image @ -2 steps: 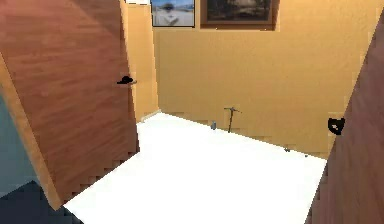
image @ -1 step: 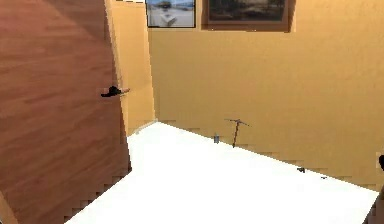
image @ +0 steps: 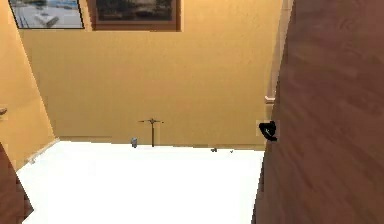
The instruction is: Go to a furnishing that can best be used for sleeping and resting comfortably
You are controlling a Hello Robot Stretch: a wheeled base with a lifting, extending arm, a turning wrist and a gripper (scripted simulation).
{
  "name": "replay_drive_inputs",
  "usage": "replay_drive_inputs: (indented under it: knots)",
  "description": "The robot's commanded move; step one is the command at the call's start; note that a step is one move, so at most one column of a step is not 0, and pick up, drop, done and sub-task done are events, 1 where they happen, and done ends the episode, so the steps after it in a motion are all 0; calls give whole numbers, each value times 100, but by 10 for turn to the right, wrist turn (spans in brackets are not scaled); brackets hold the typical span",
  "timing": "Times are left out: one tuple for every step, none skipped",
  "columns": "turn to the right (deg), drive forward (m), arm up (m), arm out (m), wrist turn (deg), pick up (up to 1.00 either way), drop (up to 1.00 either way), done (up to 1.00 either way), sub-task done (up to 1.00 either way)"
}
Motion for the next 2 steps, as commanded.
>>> replay_drive_inputs:
  knots:
    - [0, 100, 0, 0, 0, 0, 0, 0, 0]
    - [0, 20, 0, 0, 0, 0, 0, 0, 0]
